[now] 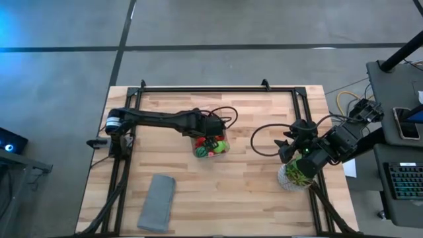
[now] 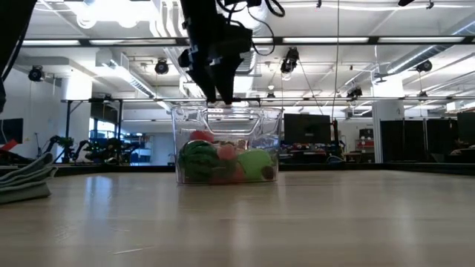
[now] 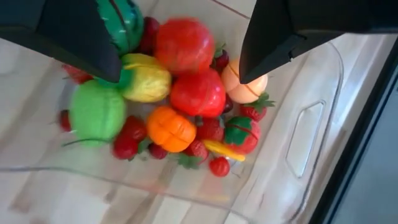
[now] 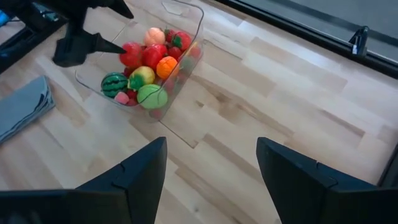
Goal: Pick and placing Produce into tupperware
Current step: Return to Home Position
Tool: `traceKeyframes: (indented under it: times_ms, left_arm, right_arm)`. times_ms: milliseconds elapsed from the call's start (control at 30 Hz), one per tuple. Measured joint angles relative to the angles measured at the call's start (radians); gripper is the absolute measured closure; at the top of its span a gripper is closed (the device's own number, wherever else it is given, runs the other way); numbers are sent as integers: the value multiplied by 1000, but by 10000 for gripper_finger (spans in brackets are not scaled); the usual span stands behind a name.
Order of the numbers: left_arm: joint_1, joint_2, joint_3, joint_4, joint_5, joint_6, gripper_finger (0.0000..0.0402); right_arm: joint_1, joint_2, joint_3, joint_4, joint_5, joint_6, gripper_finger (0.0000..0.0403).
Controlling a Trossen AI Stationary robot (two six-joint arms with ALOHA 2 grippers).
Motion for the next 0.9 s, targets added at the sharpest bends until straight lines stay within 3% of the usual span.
traceKeyframes:
  times_ms: [200, 300, 433, 533, 700, 900]
  left_arm:
    - [-44, -83, 49, -3, 5, 8, 88]
    - [-60, -156, 51, -8, 4, 4, 88]
    - [-81, -269, 35, 19, 5, -168, 88]
    - [-116, -346, -22, 209, 93, -37, 88]
    - [-106, -456, -268, 680, 444, 102, 88]
    - [-95, -587, -641, 1082, 485, 9, 88]
  right_arm:
    - [0, 0, 7, -1, -5, -25, 158]
    - [0, 0, 28, -2, -75, -118, 156]
    - [4, -1, 66, 15, -130, -85, 159]
    - [36, -6, 62, 159, -124, -239, 161]
    - [35, -74, -10, 520, -109, -524, 158]
    - [30, -306, -261, 677, -86, -510, 163]
